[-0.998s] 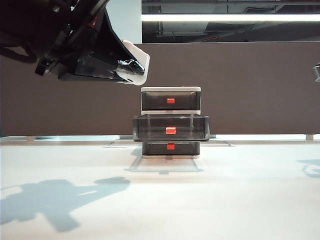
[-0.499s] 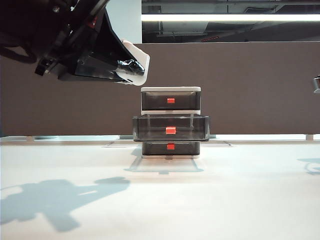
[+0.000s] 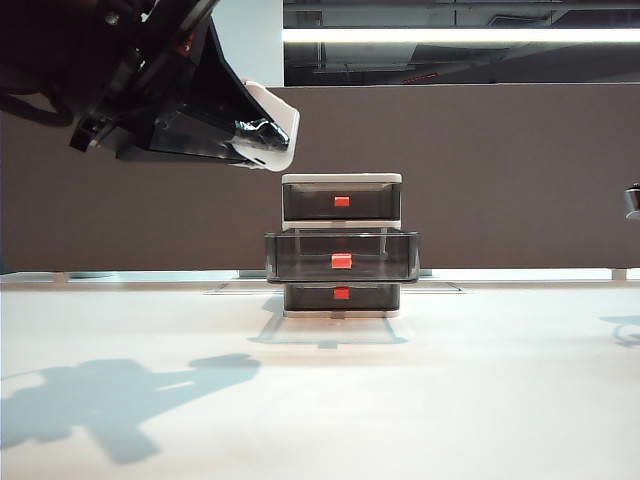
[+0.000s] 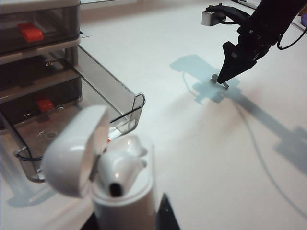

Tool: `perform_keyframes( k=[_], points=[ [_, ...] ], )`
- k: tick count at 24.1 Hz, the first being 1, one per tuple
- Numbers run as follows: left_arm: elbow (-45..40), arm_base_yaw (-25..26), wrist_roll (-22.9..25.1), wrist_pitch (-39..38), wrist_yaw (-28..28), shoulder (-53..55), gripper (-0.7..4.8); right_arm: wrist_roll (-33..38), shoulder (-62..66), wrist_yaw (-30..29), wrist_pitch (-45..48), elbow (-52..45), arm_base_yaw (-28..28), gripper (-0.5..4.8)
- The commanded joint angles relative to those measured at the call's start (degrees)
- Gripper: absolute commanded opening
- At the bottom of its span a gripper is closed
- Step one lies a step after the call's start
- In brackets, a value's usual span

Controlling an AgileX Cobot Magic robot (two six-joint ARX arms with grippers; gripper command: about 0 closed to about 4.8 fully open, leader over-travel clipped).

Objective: Pick up the earphone case on the table, open the lid, insert the wireless earphone on the table into it, close the lid, put the earphone case into the second layer of the drawer, and finally close the drawer.

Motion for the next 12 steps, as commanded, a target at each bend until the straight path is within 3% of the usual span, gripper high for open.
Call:
perform_keyframes(
  k=[1, 12],
  points=[
    [0.20, -0.04, -0.15, 0.68, 0.35, -0.20, 0.12, -0.22, 0.28, -0.61, 1.31, 0.07, -0.48, 2.38],
    [0.20, -0.04, -0.15, 0.70, 0.37, -0.20, 0.12, -0.44, 2.36, -1.77, 2.71, 0.07, -1.09, 2.38]
  ],
)
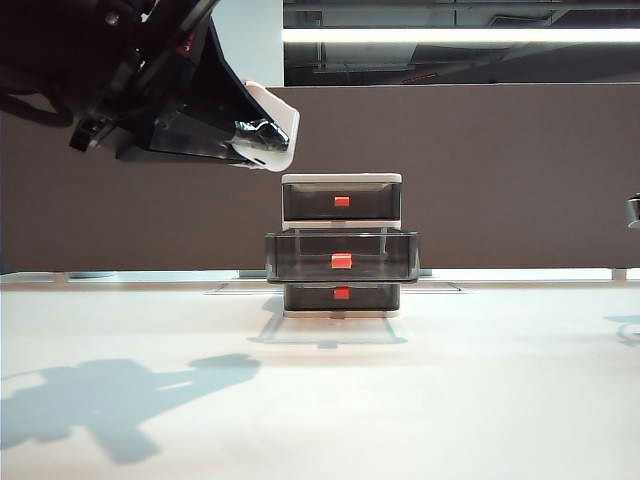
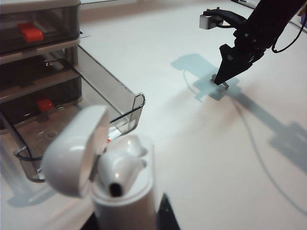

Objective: Pick up the earphone case on the table, open the lid, insert the wireless earphone on the table into it, close the lid, put the earphone case into the second layer of the drawer, and finally close the drawer.

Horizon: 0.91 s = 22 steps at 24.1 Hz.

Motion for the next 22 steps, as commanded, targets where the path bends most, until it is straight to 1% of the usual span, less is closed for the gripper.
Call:
perform_keyframes(
  k=[1, 11, 13, 14, 22],
  points=[
    [0.20, -0.04, -0.13, 0.68, 0.35, -0.20, 0.12, -0.24, 0.68, -0.76, 0.83, 0.17, -0.17, 2.38],
    [0.20, -0.04, -0.13, 0.70, 0.35, -0.17, 0.12, -0.22, 2.29, -0.50, 2.12, 0.20, -0.26, 2.36],
    [0.20, -0.04, -0.13, 0.68, 0.35, -0.17, 0.12, -0.22, 2.29, -0.48, 2.19, 0.20, -0.26, 2.10],
    [0.20, -0.04, -0.13, 0.68, 0.37, -0.17, 0.12, -0.22, 2.29, -0.48, 2.19, 0.20, -0.26, 2.06],
    [0.20, -0.04, -0.13, 0.70, 0.35, -0.17, 0.12, -0.24, 2.29, -0.46, 2.21, 0.20, -0.26, 1.97]
  ],
)
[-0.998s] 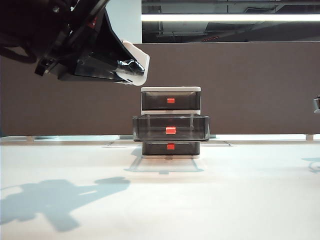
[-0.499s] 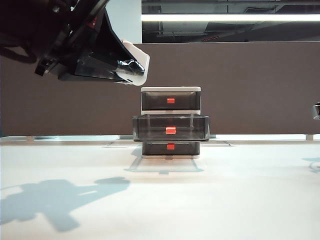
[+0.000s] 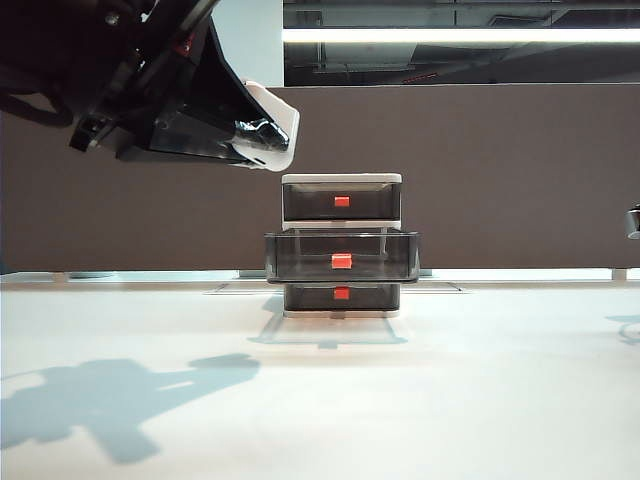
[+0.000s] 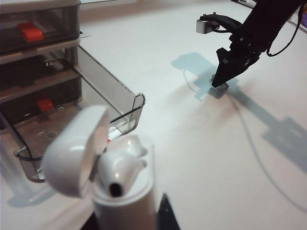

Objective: Pick up the earphone case on the table, open the lid, insert the wireless earphone on the table into it, close the lid, put the earphone case into the second layer of the drawer, and finally close the drawer.

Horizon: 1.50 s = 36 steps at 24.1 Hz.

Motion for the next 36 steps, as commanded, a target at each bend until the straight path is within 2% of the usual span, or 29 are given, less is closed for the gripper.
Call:
perform_keyframes(
  k=[1, 5, 8, 11, 13, 17, 19, 29, 32, 36],
  points=[
    [0.20, -0.04, -0.13, 0.68, 0.35, -0.17, 0.12, -0.22, 0.11, -0.15, 0.76, 0.02, 0.07, 1.97],
    [0.20, -0.04, -0.13, 0.70, 0.35, -0.17, 0.12, -0.26, 0.11, 0.09, 0.72, 0.02, 0.07, 1.91],
    [0.20, -0.04, -0.13, 0.70, 0.35, -0.17, 0.12, -0.42, 0.11, 0.68, 0.63, 0.02, 0.07, 1.41],
    [0.20, -0.04, -0.13, 0.70, 0.35, -0.17, 0.12, -0.42, 0.11, 1.33, 0.57, 0.02, 0.09, 1.34],
    [0.20, -0.04, -0.13, 0.70, 0.35, -0.17, 0.12, -0.42, 0.11, 1.33, 0.57, 0.02, 0.09, 0.87],
    [0.20, -0.04, -0.13, 0.70, 0.35, -0.17, 0.12, -0.42, 0.11, 1.33, 0.59, 0.02, 0.11, 0.69],
    [0.20, -0.04, -0.13, 0.70, 0.35, -0.17, 0.12, -0.44, 0.11, 1.33, 0.61, 0.02, 0.11, 0.43],
    [0.20, -0.04, -0.13, 0.70, 0.35, -0.17, 0.12, 0.09, -0.42, 1.29, -1.11, 1.49, 0.48, 0.20],
    [0.20, -0.04, -0.13, 0.70, 0.35, -0.17, 0.12, 0.85, -2.80, 0.22, -2.12, 2.16, 1.16, 0.20],
    [0.20, -0.04, -0.13, 0.70, 0.35, -0.17, 0.12, 3.37, -9.55, -4.04, -1.33, 2.14, 2.25, 0.20]
  ],
)
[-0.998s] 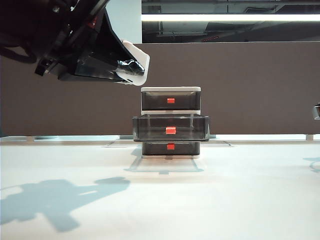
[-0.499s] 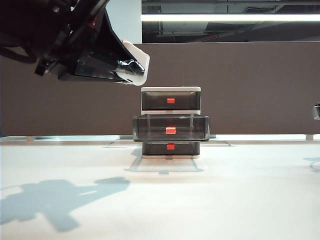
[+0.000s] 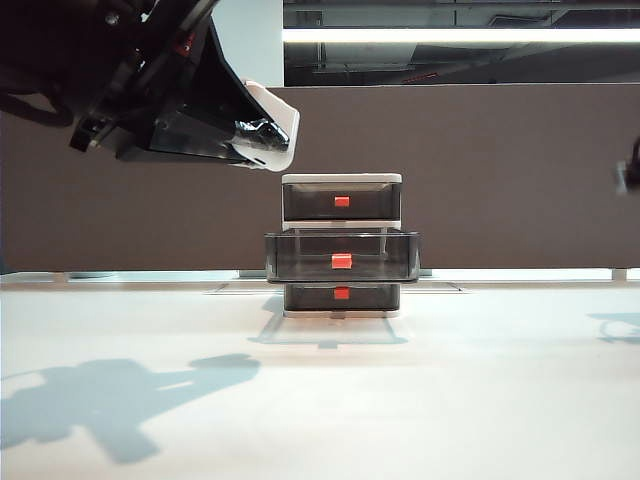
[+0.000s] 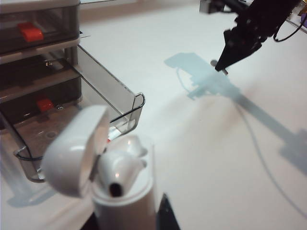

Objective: Pick up the earphone case on the table, open the lid, insert the wireless earphone on the table into it, close the lid, put the earphone case into the second layer of the drawer, and finally close the drawer.

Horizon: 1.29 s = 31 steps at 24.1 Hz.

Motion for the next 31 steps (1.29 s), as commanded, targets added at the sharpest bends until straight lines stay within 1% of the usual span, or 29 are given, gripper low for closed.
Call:
perform_keyframes(
  k=[1, 5, 7, 10, 13, 15, 16, 17, 18, 20, 22, 23, 26, 28, 31],
  points=[
    [0.20, -0.04, -0.13, 0.70, 0.35, -0.17, 0.12, 2.08, -5.49, -2.78, 0.81, 0.46, 1.18, 0.20],
    [0.20, -0.04, -0.13, 0.74, 0.35, -0.17, 0.13, 3.98, -11.23, -4.55, 2.12, 0.46, 2.82, 0.19],
    [0.20, -0.04, -0.13, 0.72, 0.37, -0.17, 0.13, 6.34, -15.39, -5.81, 3.45, 0.44, 5.07, 0.18],
    [0.20, -0.04, -0.13, 0.72, 0.37, -0.17, 0.13, 9.62, -20.17, -5.73, 5.53, 0.44, 10.19, 0.17],
    [0.20, -0.04, -0.13, 0.70, 0.37, -0.17, 0.13, 12.94, -22.21, -5.73, 7.41, 0.44, 13.86, 0.17],
    [0.20, -0.04, -0.13, 0.72, 0.35, -0.17, 0.13, 15.47, -23.71, -5.66, 9.35, 0.44, 18.01, 0.17],
    [0.20, -0.04, -0.07, 0.72, 0.37, -0.17, 0.13, 15.50, -24.11, -5.46, 9.86, 0.44, 19.28, 0.17],
    [0.17, -0.04, 0.07, 0.70, 0.35, -0.17, 0.13, 16.15, -24.70, -4.20, 10.84, 0.44, 21.81, 0.16],
    [0.17, -0.04, 0.11, 0.72, 0.35, -0.17, 0.13, 18.27, -25.00, -3.54, 11.56, 0.42, 24.06, 0.17],
    [0.17, -0.04, 0.57, 0.70, 0.35, -0.17, 0.13, 20.26, -25.09, -3.54, 12.35, 0.39, 26.21, 0.17],
    [0.17, -0.04, 0.76, 0.72, 0.37, -0.17, 0.13, 20.74, -25.09, -2.82, 13.05, 0.39, 28.35, 0.16],
    [0.17, -0.04, 0.76, 0.72, 0.35, -0.15, 0.13, 20.74, -25.07, -1.03, 13.90, 0.33, 31.08, 0.16],
    [0.17, -0.04, 0.76, 0.72, 0.37, -0.15, 0.13, 20.85, -25.07, -0.02, 15.43, 0.26, 34.40, 0.08],
    [0.17, -0.04, 0.74, 0.72, 0.37, -0.15, 0.13, 22.34, -25.14, -0.07, 17.90, -0.46, 36.44, 0.08],
    [0.17, -0.04, 0.76, 0.74, 0.37, -0.15, 0.13, 25.59, -25.29, 0.00, 24.35, -3.76, 41.09, 0.08]
  ],
)
